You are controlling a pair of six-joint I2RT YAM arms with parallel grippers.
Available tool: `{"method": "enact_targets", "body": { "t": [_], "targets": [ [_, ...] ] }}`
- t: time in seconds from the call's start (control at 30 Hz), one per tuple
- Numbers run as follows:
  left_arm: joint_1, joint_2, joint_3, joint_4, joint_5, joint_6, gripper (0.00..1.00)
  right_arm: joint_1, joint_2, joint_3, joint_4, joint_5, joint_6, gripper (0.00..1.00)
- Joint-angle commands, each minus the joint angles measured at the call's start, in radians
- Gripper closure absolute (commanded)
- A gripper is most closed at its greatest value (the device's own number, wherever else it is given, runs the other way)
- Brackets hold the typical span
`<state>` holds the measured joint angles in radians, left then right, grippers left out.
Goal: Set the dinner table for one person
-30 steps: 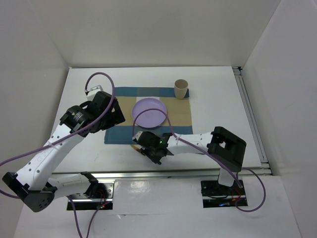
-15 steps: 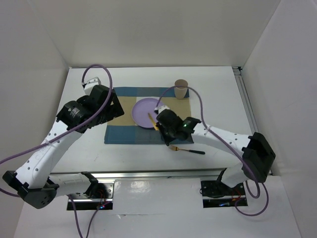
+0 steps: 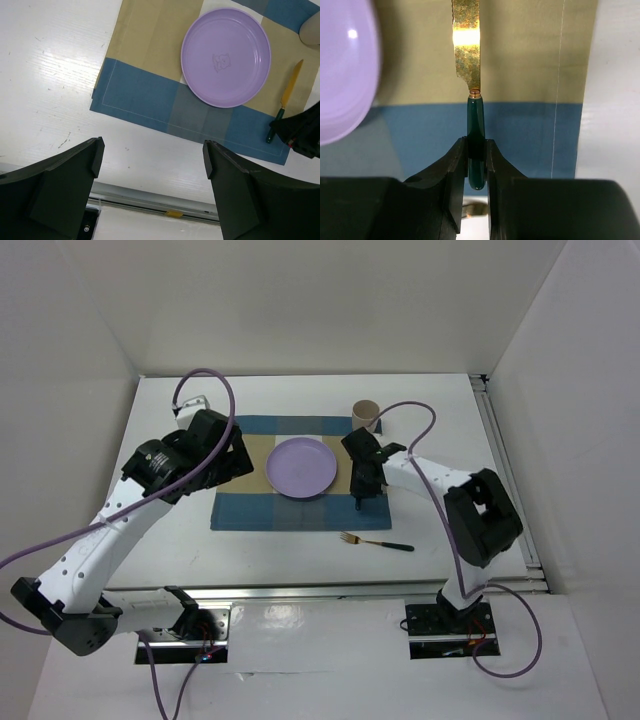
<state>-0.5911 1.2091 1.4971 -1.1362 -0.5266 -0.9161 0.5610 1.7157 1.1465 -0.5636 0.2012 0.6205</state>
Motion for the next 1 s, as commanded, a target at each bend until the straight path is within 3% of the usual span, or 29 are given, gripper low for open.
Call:
{"method": "enact_targets", "body": {
  "t": [0.0, 0.03, 0.17, 0.2, 0.27, 0.43, 0.63, 0.8, 0.97],
  "targets": [
    [0.005, 0.000, 0.000, 0.021, -0.007, 0.017, 0.00, -0.026, 0.063, 0.067, -0.005, 0.056, 0.012, 1.00],
    [0.005, 0.000, 0.000, 0.021, -0.007, 0.017, 0.00, -0.026, 0.064, 0.077, -0.005, 0.056, 0.002, 0.99],
    [0.005, 0.000, -0.011, 0.030, 0.004, 0.017, 0.00, -0.026, 0.047, 0.078, 0.004, 0.066, -0.028, 0.36],
    [0.005, 0.000, -0.011, 0.030, 0.013, 0.026, 0.00, -0.026, 0.015, 0.065, 0.004, 0.066, -0.045, 0.32],
    [0.005, 0.000, -0.011, 0.039, 0.013, 0.026, 0.00, -0.035, -0.022, 0.052, 0.004, 0.066, -0.054, 0.27],
    [0.005, 0.000, -0.011, 0.039, 0.013, 0.036, 0.00, -0.088, -0.209, -0.114, -0.027, 0.041, -0.088, 0.25],
    [0.005, 0.009, -0.001, 0.059, 0.022, 0.057, 0.00, -0.182, -0.376, -0.339, 0.017, -0.143, -0.019, 0.24],
    [0.005, 0.018, 0.008, 0.059, 0.042, 0.068, 0.00, -0.194, -0.395, -0.415, 0.039, -0.207, -0.004, 0.20],
    [0.005, 0.018, 0.008, 0.059, 0.042, 0.057, 0.00, -0.161, -0.404, -0.450, 0.048, -0.235, -0.015, 0.08]
  ]
}}
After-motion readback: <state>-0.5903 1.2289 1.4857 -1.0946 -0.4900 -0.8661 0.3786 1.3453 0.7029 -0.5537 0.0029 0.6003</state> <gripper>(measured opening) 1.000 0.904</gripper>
